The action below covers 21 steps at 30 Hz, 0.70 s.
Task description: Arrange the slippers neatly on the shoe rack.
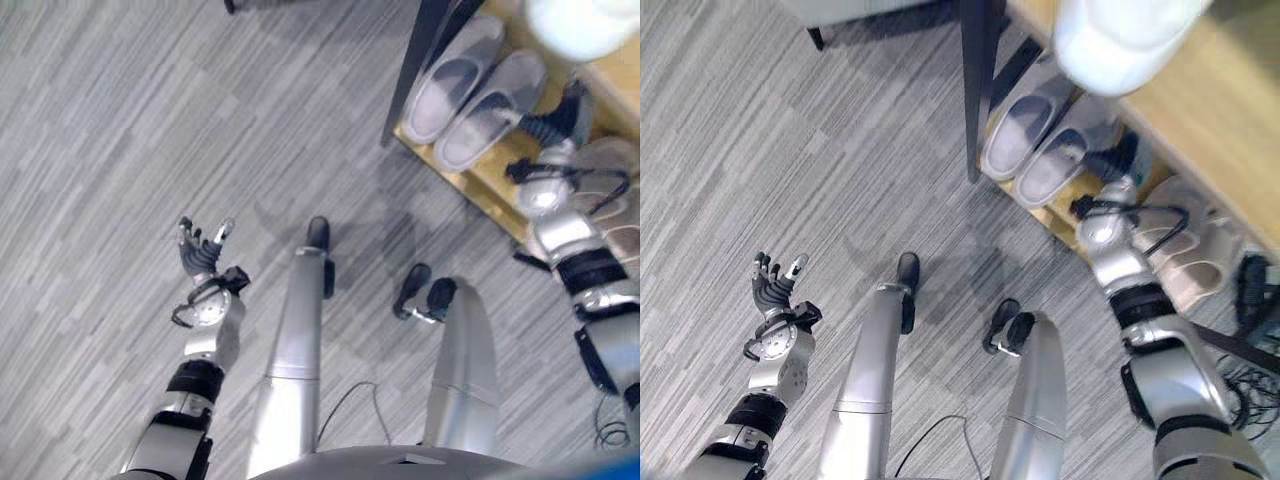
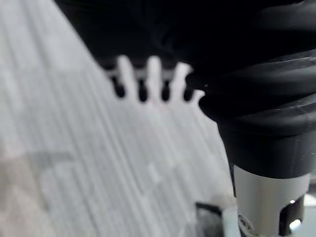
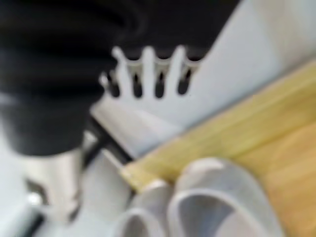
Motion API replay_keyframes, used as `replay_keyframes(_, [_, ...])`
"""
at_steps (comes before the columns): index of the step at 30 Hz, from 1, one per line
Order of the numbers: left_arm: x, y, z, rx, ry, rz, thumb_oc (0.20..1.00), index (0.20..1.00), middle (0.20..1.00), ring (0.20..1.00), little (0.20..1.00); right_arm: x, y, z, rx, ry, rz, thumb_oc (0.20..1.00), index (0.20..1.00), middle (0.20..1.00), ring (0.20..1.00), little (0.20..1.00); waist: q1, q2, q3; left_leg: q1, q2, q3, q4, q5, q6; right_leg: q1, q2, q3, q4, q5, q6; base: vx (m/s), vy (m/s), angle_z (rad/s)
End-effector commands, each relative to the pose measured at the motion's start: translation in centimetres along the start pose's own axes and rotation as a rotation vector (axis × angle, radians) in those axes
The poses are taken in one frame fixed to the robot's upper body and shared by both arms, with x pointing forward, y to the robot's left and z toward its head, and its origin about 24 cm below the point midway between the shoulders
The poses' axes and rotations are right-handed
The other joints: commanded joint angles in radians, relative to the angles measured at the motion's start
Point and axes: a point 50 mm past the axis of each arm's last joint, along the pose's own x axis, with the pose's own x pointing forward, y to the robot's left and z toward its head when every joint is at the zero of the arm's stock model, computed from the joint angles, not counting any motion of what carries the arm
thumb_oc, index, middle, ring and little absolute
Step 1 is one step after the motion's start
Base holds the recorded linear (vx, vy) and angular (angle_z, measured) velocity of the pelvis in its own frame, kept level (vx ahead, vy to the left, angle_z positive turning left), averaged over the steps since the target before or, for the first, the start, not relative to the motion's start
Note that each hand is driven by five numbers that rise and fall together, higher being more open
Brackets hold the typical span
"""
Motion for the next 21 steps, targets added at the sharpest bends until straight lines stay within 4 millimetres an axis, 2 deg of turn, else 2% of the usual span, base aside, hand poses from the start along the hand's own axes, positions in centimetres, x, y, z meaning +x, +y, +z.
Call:
replay_keyframes(1, [0.2, 0.8, -0.7, -0.031, 0.035, 0.004, 1.0, 1.0, 1.0, 1.0, 1.0, 0.0, 2.4, 1.5, -0.05, -0.107, 0.122, 1.0, 1.0, 1.0, 1.0, 1.0, -0.031, 0.01, 0.01, 0.104, 0.057, -0.045, -0.051, -0.089, 0.02, 0.119, 0.061, 0.097, -0.163, 0.122, 0.103, -0.03, 0.081, -0.12])
replay_keyframes(2, [0.2, 0.8, -0.7, -0.03, 0.036, 0.004, 1.0, 1.0, 1.0, 1.0, 1.0, 0.0, 2.4, 1.5, -0.05, -0.106, 0.122, 1.0, 1.0, 1.0, 1.0, 1.0, -0.03, 0.01, 0.012, 0.11, 0.058, -0.044, -0.056, -0.087, 0.02, 0.125, 0.061, 0.097, -0.168, 0.124, 0.103, -0.03, 0.118, -0.27])
replay_keyframes(4, [-0.2, 0.9, -2.0, -0.007, 0.089, -0.003, 1.0, 1.0, 1.0, 1.0, 1.0, -3.0, 3.9, -0.1, 0.072, -0.005, 0.199, 1.0, 1.0, 1.0, 1.0, 1.0, -0.051, 0.011, -0.004, 0.223, 0.067, -0.026, -0.154, -0.069, 0.021, 0.223, 0.066, 0.087, -0.265, 0.168, 0.117, -0.03, 0.125, -0.35])
replay_keyframes(6, [-0.9, 1.3, -3.6, 0.013, 0.153, 0.002, 1.0, 1.0, 1.0, 1.0, 1.0, -5.9, 4.9, -1.8, 0.095, 0.074, 0.292, 1.0, 1.0, 1.0, 1.0, 1.0, -0.065, 0.012, -0.009, 0.306, 0.067, -0.017, -0.219, -0.058, 0.021, 0.305, 0.067, 0.079, -0.344, 0.199, 0.125, 0.0, 0.079, -0.22])
replay_keyframes(8, [-1.5, 2.1, -4.9, 0.017, 0.204, 0.017, 1.0, 1.0, 1.0, 1.0, 1.0, -9.1, 5.1, -4.2, 0.106, 0.19, 0.372, 1.0, 1.0, 1.0, 1.0, 1.0, -0.079, 0.011, -0.022, 0.401, 0.069, -0.007, -0.281, -0.044, 0.017, 0.401, 0.068, 0.078, -0.427, 0.228, 0.132, 0.04, 0.054, -0.1])
replay_keyframes(11, [-2.0, 2.5, -5.8, 0.019, 0.243, 0.024, 1.0, 1.0, 1.0, 1.0, 1.0, -12.3, 4.8, -7.0, 0.094, 0.335, 0.43, 1.0, 1.0, 1.0, 1.0, 1.0, -0.098, 0.018, -0.028, 0.53, 0.066, 0.014, -0.362, -0.03, 0.02, 0.519, 0.066, 0.081, -0.522, 0.266, 0.139, 0.04, 0.067, -0.05])
replay_keyframes(12, [-2.2, 2.4, -6.1, 0.015, 0.253, 0.018, 1.0, 1.0, 1.0, 1.0, 1.0, -13.2, 4.4, -7.9, 0.09, 0.382, 0.438, 1.0, 1.0, 1.0, 1.0, 1.0, -0.103, 0.022, -0.031, 0.56, 0.063, 0.025, -0.402, 0.007, 0.024, 0.549, 0.065, 0.075, -0.568, 0.306, 0.138, 0.0, 0.065, -0.09])
replay_keyframes(14, [-3.0, 2.6, -7.0, 0.024, 0.285, 0.0, 1.0, 1.0, 1.0, 1.0, 1.0, -14.7, 3.9, -8.8, 0.07, 0.424, 0.469, 1.0, 1.0, 1.0, 1.0, 1.0, -0.111, 0.028, -0.038, 0.632, 0.062, 0.037, -0.45, 0.016, 0.024, 0.612, 0.065, 0.076, -0.616, 0.326, 0.142, 0.05, 0.022, -0.06])
replay_keyframes(18, [-5.5, 4.6, -9.6, 0.102, 0.376, -0.017, 1.0, 1.0, 1.0, 1.0, 1.0, -17.3, 2.6, -10.4, 0.006, 0.473, 0.532, 1.0, 1.0, 1.0, 1.0, 1.0, -0.117, 0.037, -0.058, 0.812, 0.057, 0.06, -0.57, 0.044, 0.019, 0.774, 0.068, 0.07, -0.734, 0.372, 0.157, 0.1, -0.013, -0.08])
replay_keyframes(19, [-5.5, 4.6, -9.6, 0.102, 0.376, -0.018, 1.0, 1.0, 1.0, 1.0, 1.0, -17.2, 2.6, -10.4, 0.006, 0.473, 0.532, 1.0, 1.0, 1.0, 1.0, 1.0, -0.118, 0.037, -0.059, 0.811, 0.057, 0.059, -0.573, 0.047, 0.019, 0.774, 0.068, 0.069, -0.737, 0.375, 0.157, 0.13, -0.023, -0.1])
replay_keyframes(21, [-6.3, 5.4, -10.2, 0.11, 0.405, -0.032, 1.0, 1.0, 1.0, 1.0, 1.0, -18.6, 2.2, -11.0, -0.016, 0.494, 0.593, 1.0, 1.0, 1.0, 1.0, 1.0, -0.126, 0.045, -0.079, 0.929, 0.062, 0.081, -0.649, 0.064, 0.014, 0.876, 0.073, 0.072, -0.817, 0.402, 0.167, 0.15, -0.049, -0.2])
